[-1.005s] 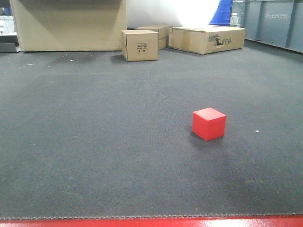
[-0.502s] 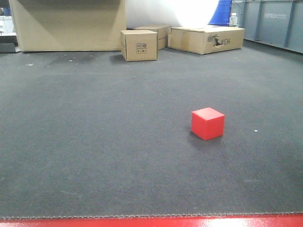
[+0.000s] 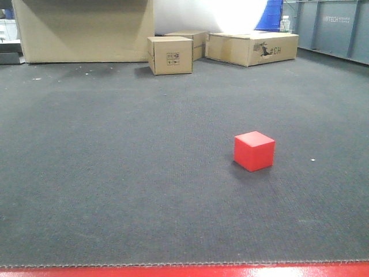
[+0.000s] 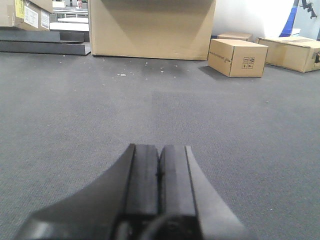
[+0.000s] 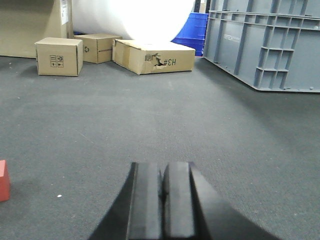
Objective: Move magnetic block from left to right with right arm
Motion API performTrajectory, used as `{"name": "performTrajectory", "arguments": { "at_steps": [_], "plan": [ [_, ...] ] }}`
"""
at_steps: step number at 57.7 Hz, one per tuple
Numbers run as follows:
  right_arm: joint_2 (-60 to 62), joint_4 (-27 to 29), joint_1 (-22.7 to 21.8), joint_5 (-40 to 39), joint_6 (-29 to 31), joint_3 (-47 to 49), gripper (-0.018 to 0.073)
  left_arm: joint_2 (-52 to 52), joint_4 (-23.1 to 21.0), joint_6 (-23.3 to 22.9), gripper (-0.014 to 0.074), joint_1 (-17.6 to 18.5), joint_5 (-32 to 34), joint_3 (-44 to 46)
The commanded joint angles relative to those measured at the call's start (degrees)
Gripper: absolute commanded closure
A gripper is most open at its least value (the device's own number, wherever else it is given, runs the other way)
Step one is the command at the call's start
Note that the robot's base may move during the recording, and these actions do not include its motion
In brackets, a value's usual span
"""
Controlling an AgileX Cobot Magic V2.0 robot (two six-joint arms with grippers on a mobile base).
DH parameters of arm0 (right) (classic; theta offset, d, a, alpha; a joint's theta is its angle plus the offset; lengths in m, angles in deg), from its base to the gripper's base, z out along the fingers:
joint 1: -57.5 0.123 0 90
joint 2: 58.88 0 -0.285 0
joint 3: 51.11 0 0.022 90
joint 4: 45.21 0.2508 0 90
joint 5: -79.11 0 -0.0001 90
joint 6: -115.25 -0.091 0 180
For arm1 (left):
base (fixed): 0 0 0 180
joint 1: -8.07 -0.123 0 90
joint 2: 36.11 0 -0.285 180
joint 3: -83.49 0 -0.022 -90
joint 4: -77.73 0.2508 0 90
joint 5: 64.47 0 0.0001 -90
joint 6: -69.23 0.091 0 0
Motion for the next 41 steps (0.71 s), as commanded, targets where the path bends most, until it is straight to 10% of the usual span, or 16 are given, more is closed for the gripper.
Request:
{"name": "performTrajectory", "arguments": {
  "at_steps": [1, 41],
  "plan": [
    [1.2, -0.4, -0.4, -5.3, 0.3, -0.1, 0.0501, -0.4, -0.3, -0.3, 0.0722, 0.1, 4.8, -0.5],
    [1.2, -0.4, -0.4, -5.3, 0.3, -0.1, 0.0501, -0.4, -0.3, -0.3, 0.0722, 0.1, 4.8, -0.5]
  ]
}}
